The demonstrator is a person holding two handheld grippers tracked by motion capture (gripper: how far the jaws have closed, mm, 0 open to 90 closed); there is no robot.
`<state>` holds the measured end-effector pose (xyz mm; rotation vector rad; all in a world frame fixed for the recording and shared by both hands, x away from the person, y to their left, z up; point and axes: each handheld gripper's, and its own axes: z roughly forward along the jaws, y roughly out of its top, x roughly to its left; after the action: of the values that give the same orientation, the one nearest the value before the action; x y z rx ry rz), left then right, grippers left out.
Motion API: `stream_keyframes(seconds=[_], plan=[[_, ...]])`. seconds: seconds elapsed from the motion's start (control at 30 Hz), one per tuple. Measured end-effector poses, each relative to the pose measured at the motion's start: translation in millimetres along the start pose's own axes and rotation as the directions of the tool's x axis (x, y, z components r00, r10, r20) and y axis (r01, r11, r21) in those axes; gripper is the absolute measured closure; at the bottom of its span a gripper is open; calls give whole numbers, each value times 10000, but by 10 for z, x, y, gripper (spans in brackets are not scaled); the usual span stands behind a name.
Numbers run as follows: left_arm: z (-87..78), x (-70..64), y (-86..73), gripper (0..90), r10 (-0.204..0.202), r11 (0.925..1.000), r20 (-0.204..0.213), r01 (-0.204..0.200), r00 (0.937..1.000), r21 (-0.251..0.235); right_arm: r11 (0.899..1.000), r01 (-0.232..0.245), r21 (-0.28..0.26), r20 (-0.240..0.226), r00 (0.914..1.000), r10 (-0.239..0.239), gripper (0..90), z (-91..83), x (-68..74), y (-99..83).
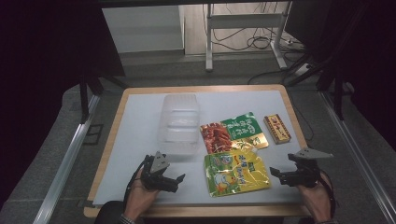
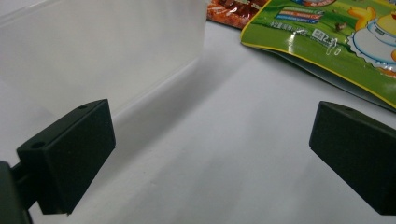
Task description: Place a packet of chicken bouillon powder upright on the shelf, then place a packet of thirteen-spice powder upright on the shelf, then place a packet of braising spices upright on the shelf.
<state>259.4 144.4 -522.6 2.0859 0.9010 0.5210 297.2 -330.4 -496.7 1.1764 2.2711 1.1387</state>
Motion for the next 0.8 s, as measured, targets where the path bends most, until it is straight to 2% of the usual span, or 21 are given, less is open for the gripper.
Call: stream_keyframes(seconds=[0.07,0.13,0.2,0.3,0.37,0.4,0.63,0.8], plan=[[-2,-2,1,0,103,9999,-27,-103,9999,-28,10000,74,25,-35,10000,-73,23,6,1,1],[-8,-19,7,0,180,9996,231,-175,9996,-222,9997,146,213,27,9999,-146,21,21,11,0],[-9,-32,13,0,317,9990,251,-309,9992,-334,9994,161,317,22,9999,-162,16,34,22,0],[-3,-45,18,0,240,9988,400,-223,9989,-428,9991,287,326,64,9996,-289,11,40,29,6],[3,-36,16,0,171,9994,510,-155,9986,-310,9991,279,326,34,9996,-280,10,40,26,5],[19,-31,4,0,6,9998,595,7,9982,-209,9991,275,320,22,9996,-276,9,40,25,5],[27,-24,4,0,131,9999,421,-129,9990,-46,9986,335,421,60,9994,-337,7,47,39,10],[40,-21,4,1,-15,9998,381,22,9993,-179,9987,347,377,39,9994,-349,7,43,40,11]])
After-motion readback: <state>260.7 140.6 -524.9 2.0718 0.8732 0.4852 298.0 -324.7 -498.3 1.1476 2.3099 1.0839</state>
